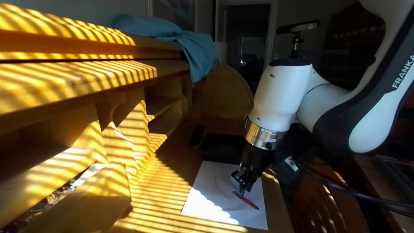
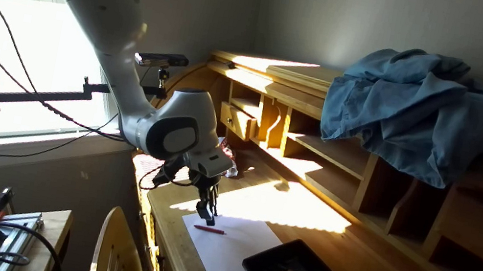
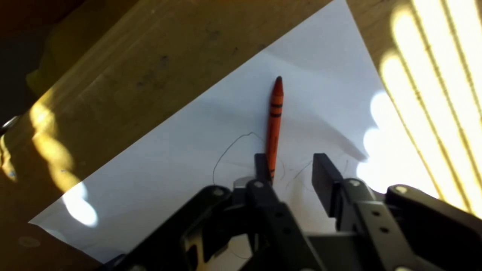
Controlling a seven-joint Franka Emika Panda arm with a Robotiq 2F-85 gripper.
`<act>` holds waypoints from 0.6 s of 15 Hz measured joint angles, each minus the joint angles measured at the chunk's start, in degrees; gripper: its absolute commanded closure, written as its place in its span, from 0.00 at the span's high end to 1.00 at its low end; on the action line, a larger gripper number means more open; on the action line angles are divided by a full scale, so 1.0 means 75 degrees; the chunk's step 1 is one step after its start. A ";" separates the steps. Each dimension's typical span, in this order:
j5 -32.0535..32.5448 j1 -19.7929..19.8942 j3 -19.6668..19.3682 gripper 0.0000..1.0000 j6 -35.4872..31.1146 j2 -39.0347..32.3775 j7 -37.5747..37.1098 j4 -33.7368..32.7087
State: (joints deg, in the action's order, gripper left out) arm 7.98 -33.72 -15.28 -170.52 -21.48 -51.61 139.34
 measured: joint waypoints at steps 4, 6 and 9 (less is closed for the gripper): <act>0.0000 0.0175 0.0084 0.97 0.0000 0.0001 0.0089 0.0000; 0.0000 0.0258 0.0080 1.00 0.0004 0.0001 0.0132 0.0000; 0.0000 0.0386 0.0049 1.00 0.0008 0.0001 0.0220 0.0000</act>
State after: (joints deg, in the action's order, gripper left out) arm 7.98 -30.82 -14.92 -170.45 -21.47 -49.96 139.35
